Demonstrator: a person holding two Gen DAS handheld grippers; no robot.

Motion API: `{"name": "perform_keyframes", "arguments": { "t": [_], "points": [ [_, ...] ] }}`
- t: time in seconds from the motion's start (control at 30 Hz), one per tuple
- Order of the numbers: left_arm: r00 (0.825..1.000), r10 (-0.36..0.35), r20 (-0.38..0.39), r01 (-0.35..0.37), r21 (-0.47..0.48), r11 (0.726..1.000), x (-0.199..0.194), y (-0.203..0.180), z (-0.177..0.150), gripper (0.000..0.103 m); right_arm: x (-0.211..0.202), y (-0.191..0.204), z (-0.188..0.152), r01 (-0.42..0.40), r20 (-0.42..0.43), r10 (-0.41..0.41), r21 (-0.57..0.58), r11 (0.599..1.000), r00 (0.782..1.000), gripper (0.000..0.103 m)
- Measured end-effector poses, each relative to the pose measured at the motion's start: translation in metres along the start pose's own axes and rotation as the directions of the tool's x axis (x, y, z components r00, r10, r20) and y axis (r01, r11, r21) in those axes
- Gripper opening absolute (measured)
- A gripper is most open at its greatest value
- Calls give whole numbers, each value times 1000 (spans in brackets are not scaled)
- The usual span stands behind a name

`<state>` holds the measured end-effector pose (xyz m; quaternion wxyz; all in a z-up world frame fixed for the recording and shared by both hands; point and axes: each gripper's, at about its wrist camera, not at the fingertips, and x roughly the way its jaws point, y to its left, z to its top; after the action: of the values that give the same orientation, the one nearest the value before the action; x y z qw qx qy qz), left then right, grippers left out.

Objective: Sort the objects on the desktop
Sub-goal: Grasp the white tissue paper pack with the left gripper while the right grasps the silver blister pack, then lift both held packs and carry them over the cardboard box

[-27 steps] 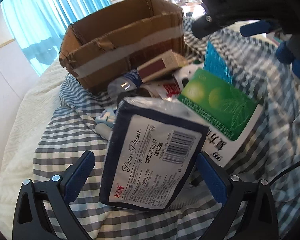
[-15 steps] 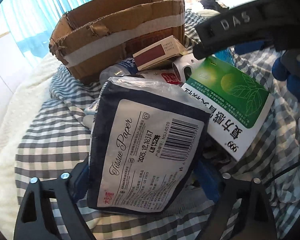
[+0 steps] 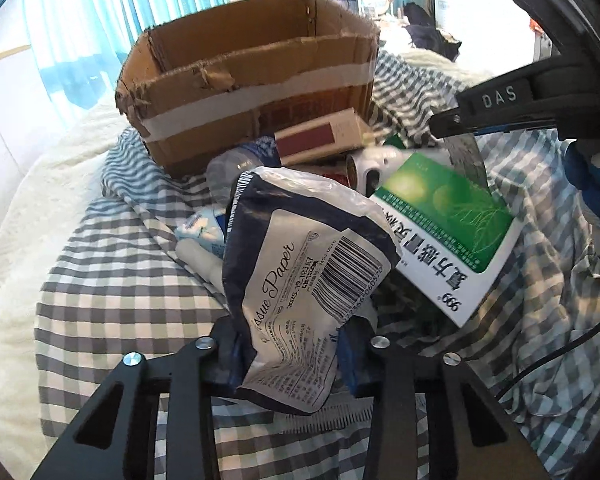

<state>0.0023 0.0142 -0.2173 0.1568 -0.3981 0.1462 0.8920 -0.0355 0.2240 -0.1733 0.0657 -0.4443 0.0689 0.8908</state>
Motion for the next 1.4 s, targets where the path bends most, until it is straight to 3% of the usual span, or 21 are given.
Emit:
{"name": "perform_keyframes", "arguments": {
  "t": [0.23, 0.47, 0.7, 0.9, 1.4],
  "points": [
    [998, -44, 39, 46, -63, 997, -16, 5, 8, 30, -13, -28, -1, 92, 22, -93, 33, 995, 995, 9],
    [993, -64, 95, 74, -109, 991, -48, 11, 19, 29, -15, -45, -6, 51, 23, -53, 77, 996, 998, 7],
    [984, -43, 173, 64, -118, 991, -71, 21, 36, 29, -53, -40, 3, -4, 153, -8, 82, 997, 988, 7],
    [968, -30, 248, 64, -131, 989, -92, 27, 63, 29, -94, -35, 10, -45, 286, 23, 72, 996, 958, 7],
    [922, -1, 387, 61, -142, 988, -122, 44, 114, 29, -178, -2, 25, -110, 540, 96, -6, 994, 836, 7]
  ]
}}
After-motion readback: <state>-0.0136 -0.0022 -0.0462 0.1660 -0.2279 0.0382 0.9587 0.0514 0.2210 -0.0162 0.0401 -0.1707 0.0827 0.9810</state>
